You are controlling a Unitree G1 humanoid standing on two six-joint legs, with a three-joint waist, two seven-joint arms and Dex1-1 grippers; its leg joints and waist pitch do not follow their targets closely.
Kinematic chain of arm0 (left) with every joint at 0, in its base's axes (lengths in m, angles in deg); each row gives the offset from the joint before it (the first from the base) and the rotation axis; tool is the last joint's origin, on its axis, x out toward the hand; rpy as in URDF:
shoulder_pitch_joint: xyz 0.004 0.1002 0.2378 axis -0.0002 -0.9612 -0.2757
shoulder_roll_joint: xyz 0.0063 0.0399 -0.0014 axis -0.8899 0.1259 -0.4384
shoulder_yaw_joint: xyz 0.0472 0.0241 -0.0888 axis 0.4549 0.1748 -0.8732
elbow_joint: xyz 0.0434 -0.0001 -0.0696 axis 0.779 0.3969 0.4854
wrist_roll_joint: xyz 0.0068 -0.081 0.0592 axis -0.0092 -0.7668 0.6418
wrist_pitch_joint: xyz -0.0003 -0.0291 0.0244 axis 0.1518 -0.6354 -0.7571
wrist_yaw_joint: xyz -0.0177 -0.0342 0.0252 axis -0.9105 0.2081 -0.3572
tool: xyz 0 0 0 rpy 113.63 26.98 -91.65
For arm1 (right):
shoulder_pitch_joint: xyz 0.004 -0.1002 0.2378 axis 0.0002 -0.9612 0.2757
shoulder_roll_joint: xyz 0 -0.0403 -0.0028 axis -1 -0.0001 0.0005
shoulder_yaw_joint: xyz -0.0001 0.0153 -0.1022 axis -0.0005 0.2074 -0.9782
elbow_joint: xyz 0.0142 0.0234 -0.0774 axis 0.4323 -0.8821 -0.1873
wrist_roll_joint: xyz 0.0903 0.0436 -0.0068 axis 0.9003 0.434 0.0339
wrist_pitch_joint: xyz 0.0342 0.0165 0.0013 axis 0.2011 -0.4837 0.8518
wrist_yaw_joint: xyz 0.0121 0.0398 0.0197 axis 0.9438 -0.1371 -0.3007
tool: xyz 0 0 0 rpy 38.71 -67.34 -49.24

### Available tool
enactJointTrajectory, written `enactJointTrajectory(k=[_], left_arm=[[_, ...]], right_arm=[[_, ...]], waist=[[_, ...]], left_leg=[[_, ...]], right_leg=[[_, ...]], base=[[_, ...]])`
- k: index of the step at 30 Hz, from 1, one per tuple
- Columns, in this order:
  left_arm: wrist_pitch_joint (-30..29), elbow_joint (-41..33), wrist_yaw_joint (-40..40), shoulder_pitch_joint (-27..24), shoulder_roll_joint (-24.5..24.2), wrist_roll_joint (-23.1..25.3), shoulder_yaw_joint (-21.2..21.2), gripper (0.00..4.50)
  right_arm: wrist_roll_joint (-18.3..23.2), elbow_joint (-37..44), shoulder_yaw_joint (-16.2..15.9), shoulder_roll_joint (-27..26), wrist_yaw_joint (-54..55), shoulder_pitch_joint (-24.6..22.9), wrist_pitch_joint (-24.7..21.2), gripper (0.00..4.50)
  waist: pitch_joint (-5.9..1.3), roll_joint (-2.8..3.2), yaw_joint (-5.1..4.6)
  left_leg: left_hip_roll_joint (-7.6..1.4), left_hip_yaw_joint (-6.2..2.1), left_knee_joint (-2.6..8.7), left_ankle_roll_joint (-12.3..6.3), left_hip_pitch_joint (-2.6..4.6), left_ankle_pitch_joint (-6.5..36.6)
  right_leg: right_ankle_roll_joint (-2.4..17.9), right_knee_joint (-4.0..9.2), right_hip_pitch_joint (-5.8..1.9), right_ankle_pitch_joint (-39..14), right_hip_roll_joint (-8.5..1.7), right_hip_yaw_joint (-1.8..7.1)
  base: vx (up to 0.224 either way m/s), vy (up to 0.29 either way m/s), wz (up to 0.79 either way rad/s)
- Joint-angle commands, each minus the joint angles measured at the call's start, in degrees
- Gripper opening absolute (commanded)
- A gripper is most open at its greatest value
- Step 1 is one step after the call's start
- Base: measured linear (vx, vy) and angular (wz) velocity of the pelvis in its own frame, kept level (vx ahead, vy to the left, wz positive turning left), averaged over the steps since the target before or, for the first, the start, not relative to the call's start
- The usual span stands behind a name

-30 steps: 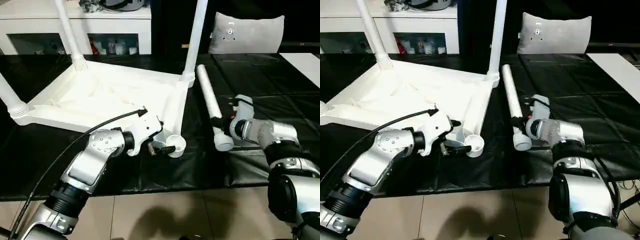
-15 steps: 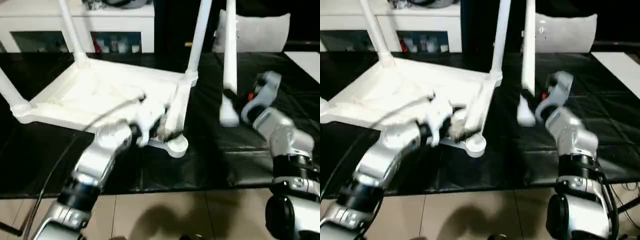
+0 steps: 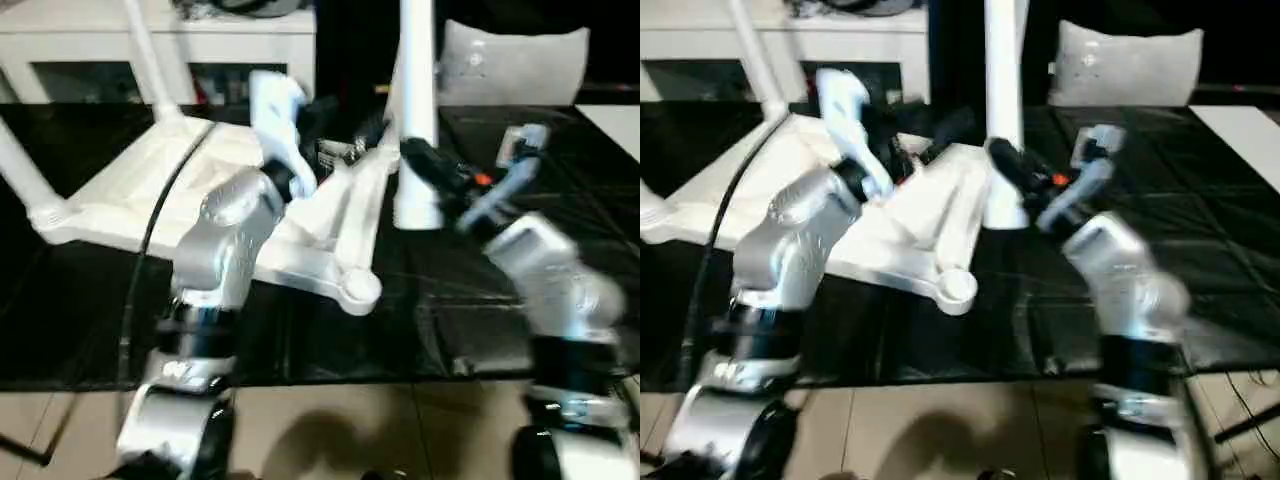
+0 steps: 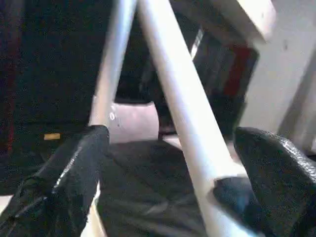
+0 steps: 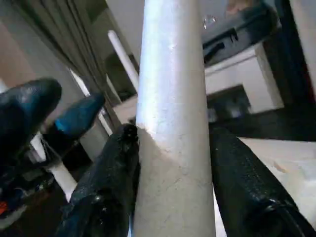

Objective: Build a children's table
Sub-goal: Pick table leg

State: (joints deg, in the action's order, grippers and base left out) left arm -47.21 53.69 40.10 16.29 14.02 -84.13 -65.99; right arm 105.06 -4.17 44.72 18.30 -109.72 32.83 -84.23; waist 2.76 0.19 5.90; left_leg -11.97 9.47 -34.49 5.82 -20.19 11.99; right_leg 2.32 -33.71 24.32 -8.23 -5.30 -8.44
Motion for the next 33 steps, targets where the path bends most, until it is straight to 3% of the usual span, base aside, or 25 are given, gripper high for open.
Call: enactJointTrajectory(k=[1, 4, 8, 13, 14, 17, 18, 19, 21, 23, 24, 25, 27, 28, 29, 30, 33], left_arm=[[-4.1, 0.0, 1.0, 1.3, 1.3, -5.1, -2.3, 4.50], [-8.1, 0.0, 1.8, 2.8, 4.0, -10.4, -4.2, 4.50], [-9.7, 0.5, 2.6, 3.5, 5.2, -11.7, -4.5, 4.50], [-10.4, 0.5, 3.4, 3.7, 6.1, -12.5, -4.4, 4.50], [-10.7, 0.2, 3.3, 3.7, 6.3, -13.0, -4.5, 4.33], [-12.0, -2.0, 2.9, 3.5, 6.8, -15.6, -4.8, 4.16], [-10.9, -2.3, 3.7, 3.3, 6.6, -14.2, -4.1, 4.11], [-10.6, -2.3, 3.8, 3.2, 6.6, -13.8, -3.9, 3.80], [-8.9, -2.6, 4.9, 2.8, 6.6, -11.5, -2.7, 3.73], [-5.7, -3.3, 7.9, 1.8, 7.6, -7.9, -0.9, 3.70], [-5.7, -3.3, 7.9, 1.8, 7.6, -7.9, -0.9, 3.38], [-3.7, -3.6, 10.0, 1.2, 8.3, -5.7, 0.4, 3.28], [-2.8, -3.8, 11.0, 1.0, 8.7, -5.0, 0.9, 3.26], [-1.7, -3.9, 11.9, 0.9, 9.4, -4.6, 1.0, 3.13], [-0.5, -3.9, 12.7, 0.8, 9.9, -4.0, 1.1, 3.13], [-0.5, -3.9, 12.7, 0.8, 9.9, -4.0, 1.1, 2.84], [1.3, -3.9, 13.7, 0.8, 10.9, -4.0, 0.7, 2.85]], right_arm=[[2.9, 1.2, 0.9, 0.4, -2.7, 0.5, 0.1, 1.84], [4.6, 3.9, -2.4, 1.4, -7.6, -2.1, -2.6, 1.84], [6.3, 6.5, -4.4, 1.4, -10.0, -4.1, -4.5, 1.84], [6.5, 8.0, -6.2, 1.2, -10.7, -5.6, -4.9, 1.84], [6.4, 8.1, -6.4, 1.4, -10.8, -5.7, -4.8, 1.84], [3.8, 8.3, -8.6, 2.5, -11.2, -6.4, -3.4, 1.84], [0.3, 8.2, -10.2, 2.5, -9.6, -6.5, -0.4, 1.84], [-0.6, 8.1, -10.5, 2.4, -9.1, -6.5, 0.5, 1.84], [-4.6, 7.7, -12.3, 1.9, -7.0, -6.3, 4.2, 1.84], [-11.2, 6.8, -16.5, 1.3, -5.4, -6.7, 10.9, 1.84], [-11.2, 6.8, -16.5, 1.3, -5.4, -6.7, 10.9, 1.84], [-14.7, 5.6, -18.7, 0.8, -4.3, -6.9, 15.2, 1.84], [-16.1, 5.0, -19.5, 0.5, -3.5, -6.9, 17.0, 1.84], [-17.2, 4.3, -19.8, -0.2, -2.4, -7.0, 18.8, 1.83], [-18.4, 3.7, -20.0, -0.8, -1.3, -7.0, 20.7, 1.83], [-18.4, 3.7, -20.0, -0.8, -1.3, -7.0, 20.7, 1.83], [-20.6, 2.3, -21.4, -1.5, -0.5, -7.1, 24.2, 1.83]], waist=[[-4.48, -0.66, 0.44], [-4.60, -0.59, 1.01], [-4.64, -0.70, 1.53], [-4.46, -0.67, 1.66], [-4.44, -0.68, 1.67], [-4.43, -0.61, 1.79], [-4.46, -0.59, 1.72], [-4.39, -0.66, 1.66], [-4.40, -0.62, 1.64], [-4.40, -0.60, 1.45], [-4.43, -0.63, 1.33], [-4.45, -0.79, 1.26], [-4.43, -0.71, 1.12], [-4.45, -1.02, 0.95], [-4.43, -0.78, 0.94], [-4.47, -0.74, 0.90], [-4.47, -0.69, 0.67]], left_leg=[[-0.62, 0.20, 3.40, -4.81, -0.47, 3.3], [-0.72, 0.25, 3.22, -5.66, -0.67, 1.9], [-0.82, 0.18, 3.11, -6.55, -0.75, 0.3], [-0.61, 0.25, 3.27, -5.23, -0.78, 1.3], [-0.64, 0.24, 3.30, -5.04, -0.71, 1.6], [-0.67, 0.16, 3.35, -4.16, -0.78, 2.0], [-0.76, 0.13, 3.35, -4.00, -0.77, 2.0], [-0.66, 0.20, 3.31, -3.66, -0.78, 2.0], [-0.71, 0.10, 3.39, -3.29, -0.78, 2.0], [-0.62, 0.06, 3.40, -2.89, -0.82, 2.0], [-0.59, 0.11, 3.35, -2.81, -0.83, 2.1], [-0.60, 0.09, 3.39, -3.00, -0.91, 2.2], [-0.63, 0.08, 3.40, -3.32, -0.85, 2.2], [-0.64, 0.12, 3.38, -3.56, -0.89, 2.0], [-0.67, 0.08, 3.42, -3.79, -0.84, 2.2], [-0.74, 0.06, 3.43, -3.93, -0.85, 2.1], [-0.78, 0.06, 3.39, -4.25, -0.84, 1.8]], right_leg=[[3.8, 4.62, -4.29, -19.3, -2.75, 2.76], [5.6, 3.92, -4.55, -15.1, -2.80, 2.93], [6.3, 3.72, -4.66, -13.0, -2.99, 3.02], [3.9, 4.34, -4.78, -16.4, -3.01, 2.97], [3.6, 4.44, -4.72, -17.0, -2.99, 2.96], [3.0, 4.50, -4.75, -17.9, -3.03, 2.92], [3.0, 4.42, -4.70, -17.4, -2.99, 2.95], [2.3, 4.51, -4.62, -17.6, -2.97, 2.93], [1.7, 4.55, -4.57, -17.9, -3.03, 2.94], [1.0, 4.54, -4.62, -17.9, -2.97, 2.90], [0.7, 4.49, -4.63, -17.5, -2.96, 2.95], [0.7, 4.42, -4.69, -17.4, -2.98, 2.95], [0.8, 4.43, -4.63, -17.2, -2.95, 2.96], [1.2, 4.31, -4.66, -16.6, -2.89, 3.00], [1.7, 4.30, -4.62, -16.6, -2.97, 3.00], [1.8, 4.25, -4.58, -16.3, -3.01, 3.04], [3.1, 3.91, -4.66, -14.4, -2.95, 3.14]], base=[[0.000, 0.000, 0.00], [0.000, 0.000, 0.00], [0.000, 0.000, 0.00], [0.000, 0.000, 0.00], [0.000, 0.000, 0.00], [0.000, 0.000, 0.00], [0.000, 0.000, 0.00], [0.000, 0.000, 0.00], [0.000, 0.000, 0.00], [0.000, 0.000, 0.00], [0.000, 0.000, 0.00], [0.000, 0.000, 0.00], [0.000, 0.000, 0.00], [0.000, 0.000, 0.00], [0.000, 0.000, 0.00], [0.000, 0.000, 0.00], [0.000, 0.000, 0.00]])
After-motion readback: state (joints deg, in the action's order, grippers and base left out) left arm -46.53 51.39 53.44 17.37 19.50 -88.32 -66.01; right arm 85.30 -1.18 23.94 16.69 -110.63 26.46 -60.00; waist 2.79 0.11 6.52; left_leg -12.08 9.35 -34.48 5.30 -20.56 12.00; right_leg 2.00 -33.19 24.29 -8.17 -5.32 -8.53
